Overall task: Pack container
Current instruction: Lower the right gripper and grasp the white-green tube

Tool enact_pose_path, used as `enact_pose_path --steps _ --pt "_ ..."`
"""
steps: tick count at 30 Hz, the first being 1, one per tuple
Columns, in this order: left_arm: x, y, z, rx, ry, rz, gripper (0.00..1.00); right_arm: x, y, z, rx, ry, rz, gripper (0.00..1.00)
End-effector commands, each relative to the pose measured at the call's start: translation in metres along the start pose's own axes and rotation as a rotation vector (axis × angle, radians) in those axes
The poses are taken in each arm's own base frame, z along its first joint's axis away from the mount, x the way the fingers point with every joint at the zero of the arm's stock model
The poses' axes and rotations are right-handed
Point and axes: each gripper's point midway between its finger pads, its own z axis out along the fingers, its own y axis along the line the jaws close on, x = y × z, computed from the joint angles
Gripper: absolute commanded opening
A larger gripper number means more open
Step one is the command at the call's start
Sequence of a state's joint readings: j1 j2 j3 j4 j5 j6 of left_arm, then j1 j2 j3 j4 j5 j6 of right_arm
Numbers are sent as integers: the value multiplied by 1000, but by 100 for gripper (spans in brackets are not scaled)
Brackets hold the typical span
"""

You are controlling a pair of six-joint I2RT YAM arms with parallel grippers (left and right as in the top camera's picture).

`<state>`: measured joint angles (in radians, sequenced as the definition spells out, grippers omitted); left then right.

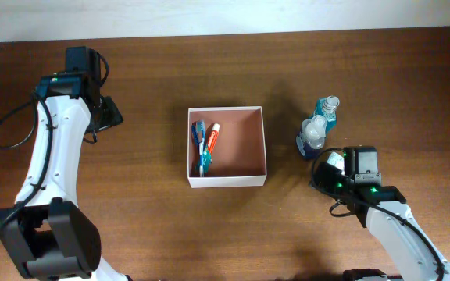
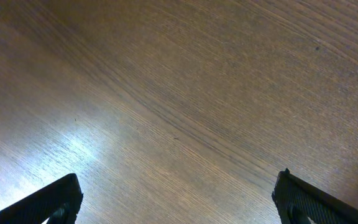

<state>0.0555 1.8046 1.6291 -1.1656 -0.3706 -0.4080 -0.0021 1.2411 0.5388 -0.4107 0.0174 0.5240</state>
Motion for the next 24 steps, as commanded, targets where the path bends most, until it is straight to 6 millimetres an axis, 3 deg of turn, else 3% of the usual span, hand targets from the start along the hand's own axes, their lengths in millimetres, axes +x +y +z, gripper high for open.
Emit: enact_pose_path --steps 1,24 --pt "-2 1 -3 5 -7 0 99 -14 -6 -2 51 -57 8 95" --pt "-2 1 -3 5 -7 0 99 -37 -3 -4 53 -158 14 95"
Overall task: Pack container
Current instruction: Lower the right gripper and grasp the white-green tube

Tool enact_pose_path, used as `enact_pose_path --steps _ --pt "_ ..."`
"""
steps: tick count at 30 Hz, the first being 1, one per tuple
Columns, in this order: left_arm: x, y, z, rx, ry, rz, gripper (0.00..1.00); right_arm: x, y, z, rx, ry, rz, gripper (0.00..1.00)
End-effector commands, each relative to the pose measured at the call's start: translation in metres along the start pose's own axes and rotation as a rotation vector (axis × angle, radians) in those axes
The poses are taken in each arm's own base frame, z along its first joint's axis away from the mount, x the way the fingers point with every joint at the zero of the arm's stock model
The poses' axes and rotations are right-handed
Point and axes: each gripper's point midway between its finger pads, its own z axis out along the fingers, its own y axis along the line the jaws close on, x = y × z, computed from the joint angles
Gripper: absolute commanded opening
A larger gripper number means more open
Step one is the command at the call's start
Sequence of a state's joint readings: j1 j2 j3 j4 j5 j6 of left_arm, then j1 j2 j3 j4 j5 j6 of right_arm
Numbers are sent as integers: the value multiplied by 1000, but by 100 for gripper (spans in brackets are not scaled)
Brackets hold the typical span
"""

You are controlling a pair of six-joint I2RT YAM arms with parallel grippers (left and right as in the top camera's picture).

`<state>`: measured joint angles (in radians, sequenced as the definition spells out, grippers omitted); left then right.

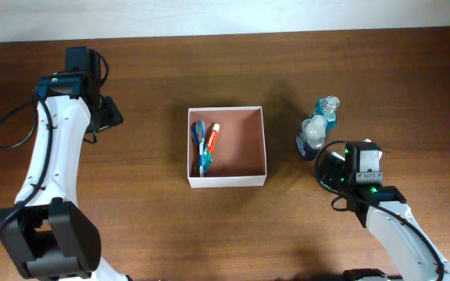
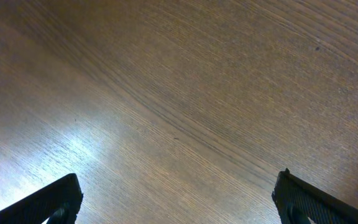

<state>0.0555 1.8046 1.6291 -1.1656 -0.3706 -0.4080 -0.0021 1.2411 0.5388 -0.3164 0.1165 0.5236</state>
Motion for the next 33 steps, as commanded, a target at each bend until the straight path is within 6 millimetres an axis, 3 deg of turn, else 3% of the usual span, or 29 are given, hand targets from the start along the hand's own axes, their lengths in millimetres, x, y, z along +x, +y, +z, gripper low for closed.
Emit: enact_pose_path --steps 1,7,22,29,33 --pt "-2 1 -3 5 -7 0 99 -9 1 0 14 -28 9 95" --pt "-2 1 -3 5 -7 0 99 -7 0 7 21 -15 7 94" --pt "-2 1 -3 5 -7 0 99 17 -8 50 80 84 3 94" --pt "-2 1 -3 5 -7 0 99 19 -10 45 90 89 17 71" --pt "-2 1 -3 5 -7 0 99 17 -17 40 125 80 14 67"
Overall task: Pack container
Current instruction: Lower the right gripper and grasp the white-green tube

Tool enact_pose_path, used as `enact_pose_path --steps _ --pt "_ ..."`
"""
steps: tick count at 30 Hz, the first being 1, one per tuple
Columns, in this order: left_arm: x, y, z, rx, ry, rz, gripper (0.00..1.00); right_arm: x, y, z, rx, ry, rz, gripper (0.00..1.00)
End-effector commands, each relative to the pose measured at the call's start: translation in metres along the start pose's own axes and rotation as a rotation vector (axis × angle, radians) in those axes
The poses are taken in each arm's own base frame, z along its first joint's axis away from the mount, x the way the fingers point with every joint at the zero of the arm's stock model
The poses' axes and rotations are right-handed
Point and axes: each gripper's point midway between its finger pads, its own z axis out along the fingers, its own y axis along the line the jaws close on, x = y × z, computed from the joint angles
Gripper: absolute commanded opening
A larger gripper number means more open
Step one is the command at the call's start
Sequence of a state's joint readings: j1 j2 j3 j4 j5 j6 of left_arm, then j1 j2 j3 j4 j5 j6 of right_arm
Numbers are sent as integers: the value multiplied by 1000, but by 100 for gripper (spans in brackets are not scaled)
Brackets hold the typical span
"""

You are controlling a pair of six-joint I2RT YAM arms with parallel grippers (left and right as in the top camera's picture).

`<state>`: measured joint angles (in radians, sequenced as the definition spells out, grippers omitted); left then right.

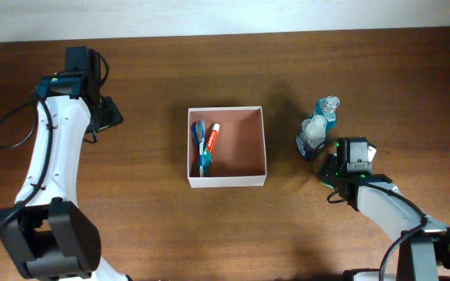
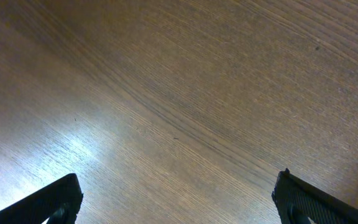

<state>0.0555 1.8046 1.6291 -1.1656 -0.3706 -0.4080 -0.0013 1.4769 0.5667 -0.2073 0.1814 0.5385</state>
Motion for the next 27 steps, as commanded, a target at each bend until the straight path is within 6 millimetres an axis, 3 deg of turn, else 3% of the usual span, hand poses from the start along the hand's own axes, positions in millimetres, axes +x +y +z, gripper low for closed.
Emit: enact_pose_path --steps 1,15,18,27 --pt "-2 1 -3 5 -7 0 99 9 -8 -2 29 25 13 67" --pt "-2 1 -3 5 -7 0 99 -16 -22 -54 86 -53 19 58" --pt "-2 1 -3 5 -7 0 99 -12 -25 -55 96 -38 15 76" --pt "-2 1 -3 5 -7 0 99 10 -36 -39 165 56 -16 85"
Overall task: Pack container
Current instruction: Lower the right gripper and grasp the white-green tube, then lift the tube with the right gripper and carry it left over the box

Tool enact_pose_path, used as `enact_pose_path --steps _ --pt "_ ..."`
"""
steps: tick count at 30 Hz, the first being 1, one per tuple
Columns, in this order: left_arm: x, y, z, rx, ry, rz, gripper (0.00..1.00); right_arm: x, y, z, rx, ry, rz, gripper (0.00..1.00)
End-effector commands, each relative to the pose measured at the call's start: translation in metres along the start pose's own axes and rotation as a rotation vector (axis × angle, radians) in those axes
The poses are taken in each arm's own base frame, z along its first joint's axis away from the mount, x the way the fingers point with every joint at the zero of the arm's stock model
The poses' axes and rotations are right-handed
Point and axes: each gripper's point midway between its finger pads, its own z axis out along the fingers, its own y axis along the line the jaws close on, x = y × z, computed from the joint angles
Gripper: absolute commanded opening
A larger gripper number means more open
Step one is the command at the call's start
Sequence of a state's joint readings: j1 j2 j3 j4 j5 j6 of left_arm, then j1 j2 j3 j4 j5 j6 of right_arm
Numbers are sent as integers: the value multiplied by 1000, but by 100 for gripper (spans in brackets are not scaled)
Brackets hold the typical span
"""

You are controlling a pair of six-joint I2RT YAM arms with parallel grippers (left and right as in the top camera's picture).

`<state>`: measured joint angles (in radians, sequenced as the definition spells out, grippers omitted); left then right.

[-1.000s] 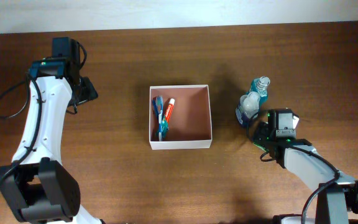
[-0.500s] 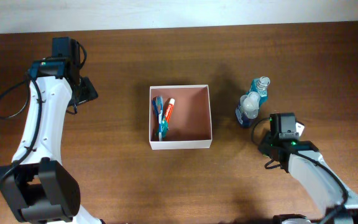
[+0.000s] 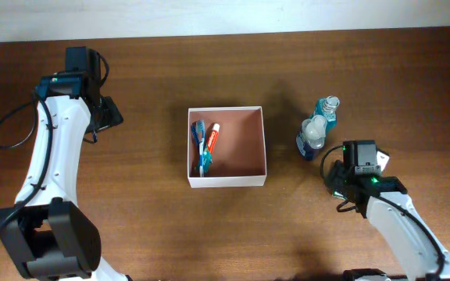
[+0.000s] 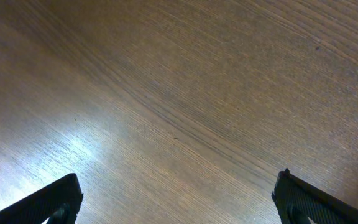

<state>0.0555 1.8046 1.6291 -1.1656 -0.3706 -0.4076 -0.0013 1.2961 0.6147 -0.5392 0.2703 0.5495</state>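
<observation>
The white box [image 3: 226,182] with a brown floor sits mid-table, holding a blue toothbrush [image 3: 199,152] and a small toothpaste tube [image 3: 212,137] along its left wall. To its right stand two bottles close together: a blue one with a clear cap [image 3: 328,110] and a rounder pale one [image 3: 310,136]. My right gripper [image 3: 336,173] is just below and right of them; its fingers are hidden under the wrist. My left gripper [image 4: 176,202] hangs open over bare wood at the far left [image 3: 108,113].
The wooden table [image 3: 131,203] runs to a pale wall edge at the top. The left arm's black cable [image 3: 10,129] loops out beside it. Only bare wood grain shows in the left wrist view.
My right wrist has shifted slightly down and to the right, a little farther from the two bottles. The bottles, the box and my left arm are where they were.
At first my right wrist sat below and right of the bottles. It then turned and stood closer to them, closest at the last earlier moment, and now stands slightly back. The bottles stayed standing throughout. My left gripper stayed open over bare wood.
</observation>
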Motion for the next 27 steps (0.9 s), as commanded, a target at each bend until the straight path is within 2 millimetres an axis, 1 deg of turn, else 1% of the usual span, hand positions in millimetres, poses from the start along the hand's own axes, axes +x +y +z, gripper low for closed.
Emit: enact_pose_path --steps 1,6,8,10,11,12,13,18,21,22,23,27 --pt "-2 1 -3 5 -7 0 99 5 -4 9 42 25 -8 85" --pt "-2 1 -3 5 -7 0 99 20 -8 26 87 98 -33 85" --pt "-2 1 -3 5 -7 0 99 26 -10 31 101 123 -41 84" --pt "-2 1 -3 5 -7 -1 99 30 -11 34 107 141 -46 73" --pt "-2 1 -3 5 -7 0 100 31 -10 34 105 148 -47 59" --pt "-2 1 -3 5 -7 0 99 32 -10 34 102 153 -47 49" --pt "-2 1 -3 5 -7 0 99 33 -10 34 99 157 -47 43" --pt "-2 1 -3 5 -7 0 99 33 -9 34 97 158 -47 37" --pt "-2 1 -3 5 -7 0 100 32 -8 32 93 159 -46 20" --pt "-2 1 -3 5 -7 0 99 30 -7 31 89 159 -45 15" --pt "-2 1 -3 5 -7 -1 99 29 -7 29 88 159 -45 13" --pt "-2 1 -3 5 -7 -1 100 21 -6 15 89 159 -47 13"
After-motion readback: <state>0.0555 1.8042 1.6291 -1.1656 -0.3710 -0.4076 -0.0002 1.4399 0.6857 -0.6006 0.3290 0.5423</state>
